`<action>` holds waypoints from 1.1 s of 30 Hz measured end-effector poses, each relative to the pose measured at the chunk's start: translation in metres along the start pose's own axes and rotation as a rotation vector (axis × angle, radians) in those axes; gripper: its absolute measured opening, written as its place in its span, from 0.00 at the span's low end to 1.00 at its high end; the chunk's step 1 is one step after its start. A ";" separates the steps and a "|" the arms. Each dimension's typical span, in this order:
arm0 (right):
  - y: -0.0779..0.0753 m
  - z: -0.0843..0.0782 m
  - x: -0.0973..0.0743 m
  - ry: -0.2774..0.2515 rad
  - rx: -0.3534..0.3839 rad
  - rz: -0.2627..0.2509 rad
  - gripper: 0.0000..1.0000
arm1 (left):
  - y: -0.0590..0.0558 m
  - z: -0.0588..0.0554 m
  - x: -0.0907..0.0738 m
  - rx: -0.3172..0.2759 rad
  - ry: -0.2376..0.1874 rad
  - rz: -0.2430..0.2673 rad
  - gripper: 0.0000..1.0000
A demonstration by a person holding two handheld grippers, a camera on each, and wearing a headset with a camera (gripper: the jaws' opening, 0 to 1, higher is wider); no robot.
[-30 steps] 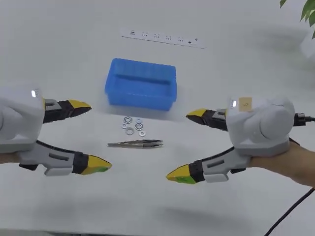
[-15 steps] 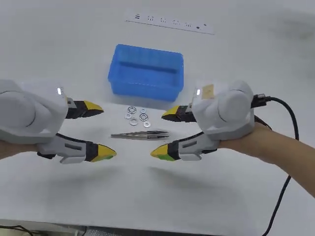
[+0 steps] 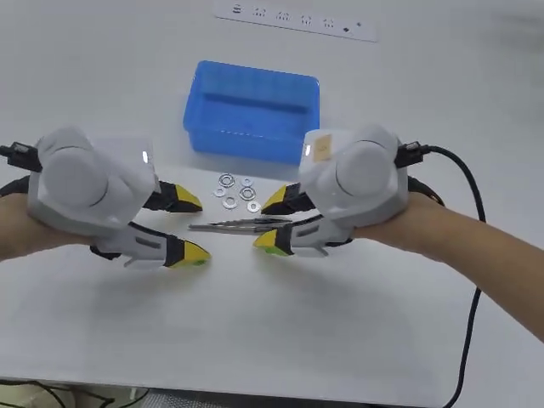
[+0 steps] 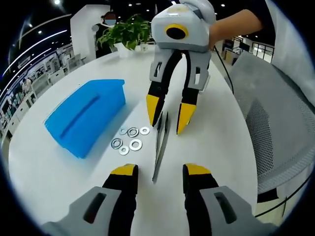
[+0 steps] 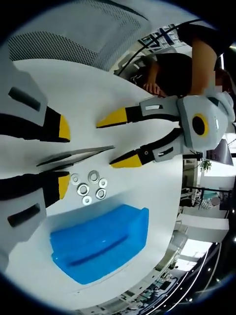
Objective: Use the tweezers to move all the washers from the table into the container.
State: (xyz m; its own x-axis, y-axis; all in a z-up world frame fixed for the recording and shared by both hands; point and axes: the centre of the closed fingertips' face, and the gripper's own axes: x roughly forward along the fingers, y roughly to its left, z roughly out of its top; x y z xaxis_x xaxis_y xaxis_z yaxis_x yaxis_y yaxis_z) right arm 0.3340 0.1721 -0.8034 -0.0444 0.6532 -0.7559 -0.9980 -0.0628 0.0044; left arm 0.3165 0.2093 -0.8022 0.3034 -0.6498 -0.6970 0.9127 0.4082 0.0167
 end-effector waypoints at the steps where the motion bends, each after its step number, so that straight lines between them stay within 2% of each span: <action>1: 0.001 -0.001 0.001 0.008 -0.007 0.003 0.23 | -0.001 0.001 0.000 0.004 0.002 -0.002 0.41; 4: 0.002 -0.002 0.002 0.018 -0.030 0.002 0.21 | -0.003 0.000 0.001 0.018 0.017 -0.016 0.40; 7: 0.003 -0.001 0.003 0.018 -0.040 0.009 0.17 | -0.007 0.001 0.002 0.045 0.035 -0.040 0.33; 9: 0.005 0.000 0.004 0.014 -0.054 0.017 0.15 | -0.006 0.003 0.003 0.061 0.042 -0.041 0.30; 13: 0.005 0.000 0.004 0.020 -0.066 0.018 0.13 | -0.004 0.004 0.005 0.051 0.064 -0.061 0.28; 16: 0.005 0.000 0.004 0.023 -0.068 0.021 0.12 | -0.004 0.004 0.004 0.089 0.118 -0.081 0.24; 17: 0.005 0.000 0.004 0.023 -0.069 0.023 0.11 | -0.004 0.004 0.004 0.090 0.124 -0.083 0.23; 21: 0.013 0.001 0.005 0.004 -0.072 0.050 0.11 | 0.005 0.006 0.005 0.078 0.139 -0.064 0.14; 22: 0.014 0.003 0.006 -0.004 -0.077 0.047 0.11 | 0.007 0.002 0.003 0.078 0.158 -0.060 0.11; 23: 0.013 0.002 0.005 -0.002 -0.074 0.041 0.11 | 0.002 0.004 0.004 0.086 0.148 -0.090 0.09; 27: 0.013 0.003 0.005 -0.010 -0.070 0.036 0.11 | -0.010 0.003 0.002 0.185 0.183 -0.161 0.06; 28: 0.013 0.003 0.005 -0.008 -0.071 0.035 0.11 | -0.011 0.003 0.002 0.170 0.181 -0.152 0.06; 33: 0.013 0.003 0.005 -0.003 -0.075 0.031 0.10 | -0.009 0.005 0.003 0.174 0.178 -0.131 0.06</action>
State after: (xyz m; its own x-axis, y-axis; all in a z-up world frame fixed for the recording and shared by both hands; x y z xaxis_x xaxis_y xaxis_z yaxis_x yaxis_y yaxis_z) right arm 0.3208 0.1768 -0.8051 -0.0753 0.6521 -0.7544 -0.9901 -0.1390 -0.0213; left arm 0.3107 0.2008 -0.8005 0.1412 -0.5608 -0.8158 0.9789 0.2022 0.0305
